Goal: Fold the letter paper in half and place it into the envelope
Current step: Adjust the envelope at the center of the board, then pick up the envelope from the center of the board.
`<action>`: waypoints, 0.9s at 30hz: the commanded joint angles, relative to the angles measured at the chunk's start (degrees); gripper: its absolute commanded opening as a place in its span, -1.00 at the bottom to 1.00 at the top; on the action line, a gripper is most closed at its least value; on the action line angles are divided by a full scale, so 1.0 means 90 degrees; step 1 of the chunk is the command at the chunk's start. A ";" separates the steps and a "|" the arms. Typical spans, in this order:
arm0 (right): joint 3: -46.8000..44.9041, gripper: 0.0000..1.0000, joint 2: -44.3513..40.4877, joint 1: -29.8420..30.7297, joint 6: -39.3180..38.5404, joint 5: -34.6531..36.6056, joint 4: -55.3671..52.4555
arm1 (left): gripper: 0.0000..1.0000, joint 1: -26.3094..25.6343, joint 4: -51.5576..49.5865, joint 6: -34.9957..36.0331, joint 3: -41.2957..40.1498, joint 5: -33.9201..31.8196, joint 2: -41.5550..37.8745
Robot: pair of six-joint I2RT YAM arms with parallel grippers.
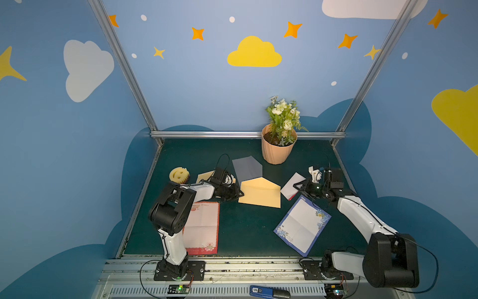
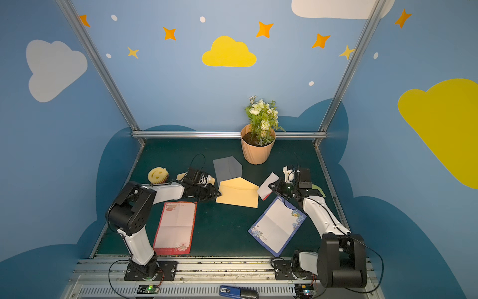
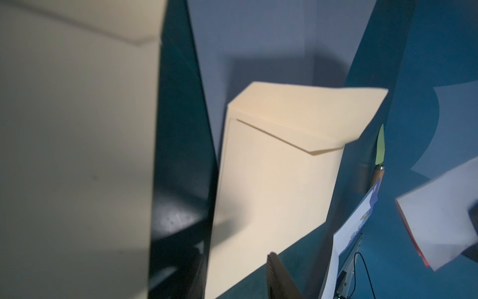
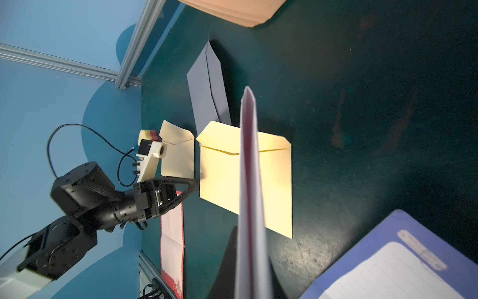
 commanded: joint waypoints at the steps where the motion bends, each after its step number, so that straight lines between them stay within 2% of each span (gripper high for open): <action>1: 0.0114 -0.84 0.0240 0.0225 -0.0150 0.0240 -0.0028 | -0.10 -0.0351 -0.0116 -0.0091 -0.0102 -0.0291 -0.0547; 5: 0.0148 -0.84 0.0434 0.0340 -0.0102 0.0187 0.0099 | 0.26 -0.0487 -0.0732 0.0480 0.0129 -0.0998 -0.1265; 8: 0.0170 -0.84 0.0439 0.0389 -0.0130 0.0173 0.0100 | 0.47 -0.0480 -0.1227 0.1472 0.0588 -0.1764 -0.1443; 11: 0.0162 -0.84 0.0303 0.0395 -0.0147 0.0176 0.0028 | 0.50 -0.0469 -0.1658 0.2683 0.1282 -0.2178 -0.1073; 14: 0.0108 -0.84 0.0130 0.0405 -0.0160 0.0199 -0.0060 | 0.49 -0.0468 -0.1578 0.3462 0.1748 -0.2116 -0.0543; 21: -0.0092 -0.84 -0.0164 0.0401 -0.0066 0.0068 -0.0045 | 0.46 -0.0555 -0.1960 0.4245 0.2946 -0.1760 0.0805; 27: -0.0176 -0.84 -0.0192 0.0398 -0.0004 -0.0020 0.0040 | 0.48 -0.0570 -0.2089 0.4472 0.3421 -0.1500 0.1338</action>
